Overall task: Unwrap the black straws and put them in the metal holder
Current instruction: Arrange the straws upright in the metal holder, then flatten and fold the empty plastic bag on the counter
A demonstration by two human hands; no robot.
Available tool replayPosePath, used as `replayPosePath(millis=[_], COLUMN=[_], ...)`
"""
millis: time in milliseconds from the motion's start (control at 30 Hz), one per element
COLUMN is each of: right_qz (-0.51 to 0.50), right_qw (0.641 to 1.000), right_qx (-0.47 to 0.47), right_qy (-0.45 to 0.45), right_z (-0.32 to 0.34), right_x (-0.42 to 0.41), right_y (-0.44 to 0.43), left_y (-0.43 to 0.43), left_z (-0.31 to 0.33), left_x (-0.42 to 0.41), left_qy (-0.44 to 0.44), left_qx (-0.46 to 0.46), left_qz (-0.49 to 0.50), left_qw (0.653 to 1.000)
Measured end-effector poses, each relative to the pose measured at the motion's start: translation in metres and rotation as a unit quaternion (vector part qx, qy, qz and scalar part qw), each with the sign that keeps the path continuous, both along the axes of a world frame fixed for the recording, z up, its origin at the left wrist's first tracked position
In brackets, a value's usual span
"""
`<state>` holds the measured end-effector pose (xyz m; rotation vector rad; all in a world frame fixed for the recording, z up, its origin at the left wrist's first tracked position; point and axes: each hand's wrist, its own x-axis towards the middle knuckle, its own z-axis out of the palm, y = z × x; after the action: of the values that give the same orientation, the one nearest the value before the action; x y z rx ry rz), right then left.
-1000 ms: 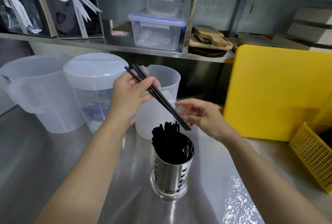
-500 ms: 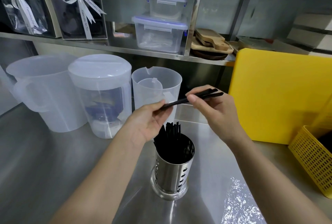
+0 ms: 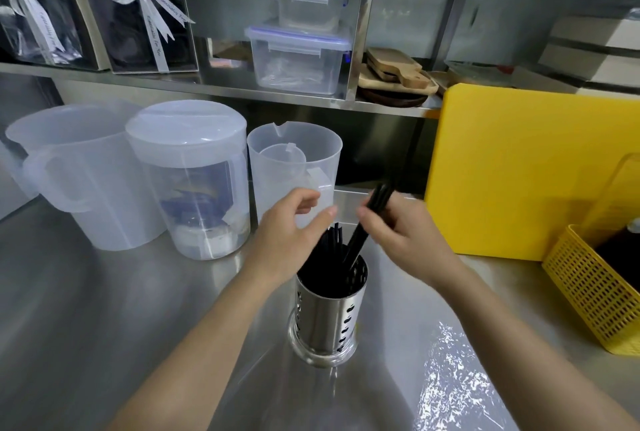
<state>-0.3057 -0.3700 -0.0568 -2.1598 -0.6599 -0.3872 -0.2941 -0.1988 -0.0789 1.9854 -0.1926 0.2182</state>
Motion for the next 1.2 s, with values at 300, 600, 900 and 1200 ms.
replayPosePath(millis=[300,600,900,1200], right_qz=[-0.081,-0.210,-0.374,-0.551], right_qw=[0.983,0.966,0.874,0.744], right_qx=[-0.155,-0.132,-0.172,-0.080], right_qy=[0.062,0.074,0.258,0.369], right_z=[-0.043,-0.047,-0.134,-0.180], right_x=[-0.008,-0.062,-0.167,-0.234], right_y=[-0.018,-0.089,-0.186,-0.212], left_y=[-0.009,-0.069,-0.133,-0.140], left_z=[-0.020,-0.029,-0.135,-0.165], left_x=[-0.023,-0.057,-0.108,-0.137], left_qy=[-0.163,-0.205,-0.036,0.064], left_qx=[0.281,0.296,0.366,0.400], left_qz=[-0.025,-0.124,-0.286,-0.233], left_qw=[0.946,0.925,0.885,0.884])
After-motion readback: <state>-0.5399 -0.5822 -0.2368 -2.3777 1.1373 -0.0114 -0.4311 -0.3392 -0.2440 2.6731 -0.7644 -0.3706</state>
